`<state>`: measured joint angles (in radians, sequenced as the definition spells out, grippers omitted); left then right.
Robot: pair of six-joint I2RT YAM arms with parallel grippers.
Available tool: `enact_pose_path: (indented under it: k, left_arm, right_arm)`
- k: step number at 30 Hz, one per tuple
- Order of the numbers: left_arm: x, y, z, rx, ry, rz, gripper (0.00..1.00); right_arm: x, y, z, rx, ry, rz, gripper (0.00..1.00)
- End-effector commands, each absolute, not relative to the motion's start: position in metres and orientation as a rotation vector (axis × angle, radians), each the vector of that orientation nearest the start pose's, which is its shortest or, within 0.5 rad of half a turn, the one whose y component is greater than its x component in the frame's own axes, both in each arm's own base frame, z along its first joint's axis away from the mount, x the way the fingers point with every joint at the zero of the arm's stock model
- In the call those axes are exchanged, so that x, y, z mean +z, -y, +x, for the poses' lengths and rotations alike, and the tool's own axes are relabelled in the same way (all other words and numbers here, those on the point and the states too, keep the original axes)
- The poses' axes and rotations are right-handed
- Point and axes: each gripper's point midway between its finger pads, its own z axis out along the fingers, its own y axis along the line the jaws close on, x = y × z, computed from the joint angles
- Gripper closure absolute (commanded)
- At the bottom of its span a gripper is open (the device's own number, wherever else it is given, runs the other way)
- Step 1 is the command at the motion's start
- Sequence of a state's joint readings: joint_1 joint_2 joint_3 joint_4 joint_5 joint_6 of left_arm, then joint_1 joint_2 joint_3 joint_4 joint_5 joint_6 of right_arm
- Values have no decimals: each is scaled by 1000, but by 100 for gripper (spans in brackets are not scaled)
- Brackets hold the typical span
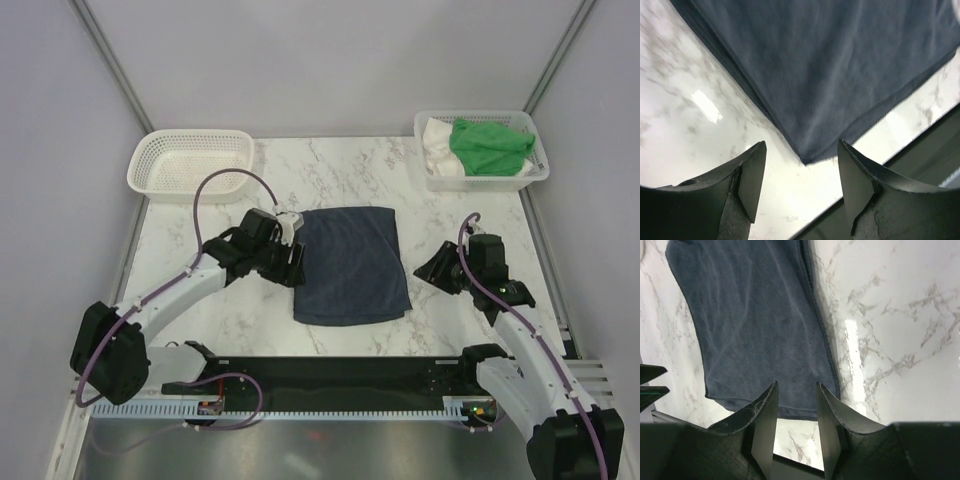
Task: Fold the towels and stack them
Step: Fold the towel
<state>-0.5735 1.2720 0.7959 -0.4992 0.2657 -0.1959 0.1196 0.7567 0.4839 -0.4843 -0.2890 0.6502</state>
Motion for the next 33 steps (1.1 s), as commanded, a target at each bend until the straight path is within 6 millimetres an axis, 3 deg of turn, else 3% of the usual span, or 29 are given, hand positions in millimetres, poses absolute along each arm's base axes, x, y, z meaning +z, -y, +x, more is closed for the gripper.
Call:
enact_pose_path:
  k: [1,2,4,6,8,9,10,12,13,16,18,24,27,33]
  left_arm:
    - [140,204,250,-552,-2384,521,34]
    - [150,208,261,-556,-2365,513,34]
    - [164,209,275,-554,-2338,485,34]
    - [164,210,279,-552,-2341,481,34]
    - [153,207,272,-546,-2366,487,34]
    - [151,208,268,-582,-2403,359,38]
    - [135,202,258,-570,-2448,343,38]
    - [122,198,246,-578,-2501,269,39]
    - [107,194,236,-573,-2546,242,40]
    - [92,197,216,-638,-2582,173,41]
    - [97,202,212,-691,-2540,162,41]
    - [70,192,200,-641,-2608,135,41]
    - [50,185,189,-608,-2671,133,41]
    - [36,180,180,-581,-2721,136,41]
  right_arm:
    - [137,-102,256,707,-2253,426,57]
    - [149,-104,266,718,-2226,412,57]
    - [145,-106,277,716,-2256,417,58]
    - [138,-109,281,724,-2303,426,59]
    - [116,-106,269,688,-2392,475,61]
    - [103,-102,257,656,-2456,516,63]
    - [97,-100,250,631,-2489,535,64]
    - [86,-97,237,581,-2543,577,66]
    - [84,-95,234,551,-2547,600,66]
    - [87,-94,230,477,-2527,681,66]
    - [86,-98,228,483,-2516,703,66]
    - [52,-119,211,558,-2559,727,70]
    - [40,-119,201,549,-2574,747,71]
    - [36,-108,193,515,-2519,822,67]
